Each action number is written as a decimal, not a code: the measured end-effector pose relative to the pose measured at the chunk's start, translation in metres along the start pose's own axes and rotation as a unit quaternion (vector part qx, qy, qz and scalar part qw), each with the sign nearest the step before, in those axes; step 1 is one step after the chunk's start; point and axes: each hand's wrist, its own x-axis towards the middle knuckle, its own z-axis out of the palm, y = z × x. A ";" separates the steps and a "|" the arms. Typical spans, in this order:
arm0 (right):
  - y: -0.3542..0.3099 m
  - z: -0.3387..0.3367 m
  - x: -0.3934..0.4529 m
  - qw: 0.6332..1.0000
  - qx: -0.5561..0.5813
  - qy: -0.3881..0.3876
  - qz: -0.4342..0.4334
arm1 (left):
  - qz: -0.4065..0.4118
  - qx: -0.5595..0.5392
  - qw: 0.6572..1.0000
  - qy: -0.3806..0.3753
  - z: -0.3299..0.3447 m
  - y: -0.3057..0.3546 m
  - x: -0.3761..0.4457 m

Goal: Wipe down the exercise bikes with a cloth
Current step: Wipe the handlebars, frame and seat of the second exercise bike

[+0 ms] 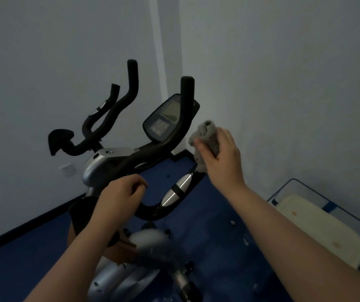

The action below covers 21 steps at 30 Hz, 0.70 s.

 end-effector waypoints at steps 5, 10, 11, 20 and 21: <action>-0.001 -0.005 0.016 0.985 0.061 -0.086 0.138 | -0.001 0.009 1.000 0.003 0.000 0.002 0.001; -0.010 0.009 0.004 0.917 0.260 0.032 0.301 | -0.011 0.009 1.000 0.002 0.000 0.001 0.003; -0.010 0.022 -0.017 0.917 0.260 0.084 0.289 | -0.012 0.009 1.000 0.001 0.001 0.001 0.003; -0.014 0.036 -0.014 0.946 0.229 0.179 0.142 | -0.019 -0.022 0.999 0.017 0.000 -0.003 0.002; -0.016 0.036 -0.005 0.953 0.218 0.175 0.118 | -0.025 -0.023 0.999 0.019 -0.001 -0.003 0.001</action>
